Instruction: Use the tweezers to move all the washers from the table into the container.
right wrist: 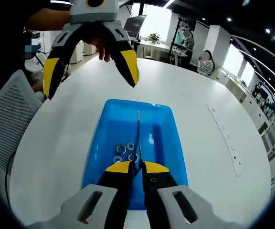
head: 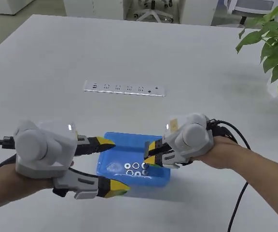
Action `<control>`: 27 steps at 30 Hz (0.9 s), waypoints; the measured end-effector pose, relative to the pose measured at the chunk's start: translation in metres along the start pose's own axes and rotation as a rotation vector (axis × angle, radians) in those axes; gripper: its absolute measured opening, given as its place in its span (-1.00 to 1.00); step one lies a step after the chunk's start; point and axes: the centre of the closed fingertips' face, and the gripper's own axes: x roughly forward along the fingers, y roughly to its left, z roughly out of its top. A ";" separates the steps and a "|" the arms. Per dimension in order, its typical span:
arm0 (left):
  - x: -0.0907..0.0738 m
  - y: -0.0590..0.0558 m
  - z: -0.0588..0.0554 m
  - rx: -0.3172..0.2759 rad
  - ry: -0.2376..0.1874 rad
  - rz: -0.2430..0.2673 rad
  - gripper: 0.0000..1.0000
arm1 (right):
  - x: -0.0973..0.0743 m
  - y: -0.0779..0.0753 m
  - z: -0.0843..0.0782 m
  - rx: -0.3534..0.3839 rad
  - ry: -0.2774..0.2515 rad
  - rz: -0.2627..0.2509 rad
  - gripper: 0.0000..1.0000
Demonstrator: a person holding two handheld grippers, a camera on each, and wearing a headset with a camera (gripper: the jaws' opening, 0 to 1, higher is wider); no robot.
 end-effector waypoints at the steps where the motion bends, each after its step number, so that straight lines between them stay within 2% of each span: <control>1: 0.002 0.002 0.002 0.009 0.000 -0.002 0.20 | 0.000 -0.001 0.000 -0.004 -0.002 -0.001 -0.81; 9: 0.015 0.016 0.014 0.065 -0.001 -0.008 -0.11 | 0.003 -0.002 0.000 -0.021 -0.002 0.004 -0.81; 13: 0.023 0.023 0.013 0.102 0.019 -0.001 -0.29 | 0.004 -0.002 0.000 -0.034 -0.004 0.008 -0.81; 16: 0.028 0.023 0.015 0.114 0.019 -0.009 -0.41 | 0.003 -0.002 0.000 -0.036 -0.004 0.010 -0.80; 27: 0.043 0.022 0.027 0.176 0.032 -0.037 -0.61 | 0.003 0.000 0.000 -0.059 -0.002 0.016 -0.80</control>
